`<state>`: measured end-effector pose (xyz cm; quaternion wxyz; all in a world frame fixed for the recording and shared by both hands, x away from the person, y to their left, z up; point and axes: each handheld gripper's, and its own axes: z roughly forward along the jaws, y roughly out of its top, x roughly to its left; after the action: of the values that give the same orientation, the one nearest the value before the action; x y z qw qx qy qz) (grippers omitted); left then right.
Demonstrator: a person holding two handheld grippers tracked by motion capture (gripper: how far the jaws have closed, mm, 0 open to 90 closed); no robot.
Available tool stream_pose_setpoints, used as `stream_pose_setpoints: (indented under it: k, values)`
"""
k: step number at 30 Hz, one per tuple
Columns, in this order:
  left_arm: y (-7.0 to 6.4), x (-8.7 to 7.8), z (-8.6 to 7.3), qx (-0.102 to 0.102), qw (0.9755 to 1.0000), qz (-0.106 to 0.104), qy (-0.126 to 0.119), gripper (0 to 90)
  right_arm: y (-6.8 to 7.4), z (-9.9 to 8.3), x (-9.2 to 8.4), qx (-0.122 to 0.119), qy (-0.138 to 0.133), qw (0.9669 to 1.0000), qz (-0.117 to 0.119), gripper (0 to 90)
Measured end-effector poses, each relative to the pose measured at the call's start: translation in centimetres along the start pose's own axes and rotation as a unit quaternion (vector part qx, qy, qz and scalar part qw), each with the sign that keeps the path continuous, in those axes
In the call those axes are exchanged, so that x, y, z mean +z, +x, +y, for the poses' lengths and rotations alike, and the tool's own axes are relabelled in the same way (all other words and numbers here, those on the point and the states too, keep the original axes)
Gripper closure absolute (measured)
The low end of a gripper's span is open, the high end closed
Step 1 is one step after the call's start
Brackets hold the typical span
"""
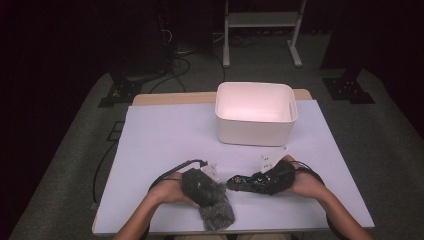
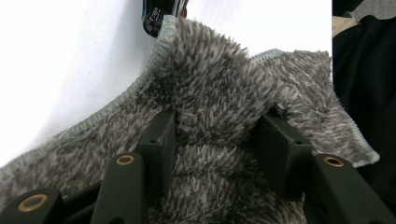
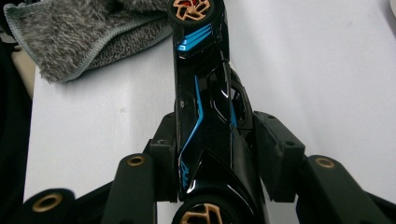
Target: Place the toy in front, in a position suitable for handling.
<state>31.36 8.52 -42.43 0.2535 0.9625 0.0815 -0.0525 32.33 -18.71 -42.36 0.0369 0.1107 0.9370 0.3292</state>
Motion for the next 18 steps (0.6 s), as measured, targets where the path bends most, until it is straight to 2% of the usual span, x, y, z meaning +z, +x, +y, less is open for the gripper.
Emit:
stream_pose_setpoints:
  k: [5, 7, 9, 10, 12, 14, 15, 18]
  values:
    - [-0.4, 0.4, 0.1, -0.003, 0.9997, 0.022, -0.002, 52.6, 0.0, -0.1, 0.0, 0.003, -0.005, 1.0, -0.002, 54.0]
    - [-0.6, 0.5, 0.0, -0.001, 0.9993, 0.036, -0.006, 57.7, 0.1, -0.2, 0.1, 0.005, -0.007, 1.0, -0.003, 53.9]
    - [-0.7, 0.5, -0.2, -0.002, 0.9989, 0.044, -0.014, 67.7, 0.2, -0.2, 0.1, 0.005, -0.009, 0.9999, -0.006, 53.9]
    - [-0.8, 0.5, -0.2, -0.001, 0.9988, 0.045, -0.017, 73.4, 0.2, -0.2, 0.1, 0.003, -0.009, 0.9999, -0.008, 53.9]
    - [-0.9, 0.4, -0.3, 0.002, 0.9985, 0.05, -0.023, 79.2, 0.2, -0.2, 0.1, 0.003, -0.008, 0.9999, -0.009, 54.0]
    - [-0.9, 0.0, -0.5, 0.004, 0.9985, 0.045, -0.032, 82.1, 0.2, -0.3, 0.1, 0.005, -0.01, 0.9999, -0.009, 54.0]
    - [-0.7, -0.2, -0.7, -0.002, 0.9986, 0.037, -0.039, 82.6, 0.2, -0.3, 0.1, 0.006, -0.01, 0.9999, -0.009, 54.0]
    - [-0.1, -1.4, -1.4, -0.015, 0.998, 0.037, -0.049, 82.7, 0.2, -0.3, 0.1, 0.007, -0.01, 0.9999, -0.008, 54.0]
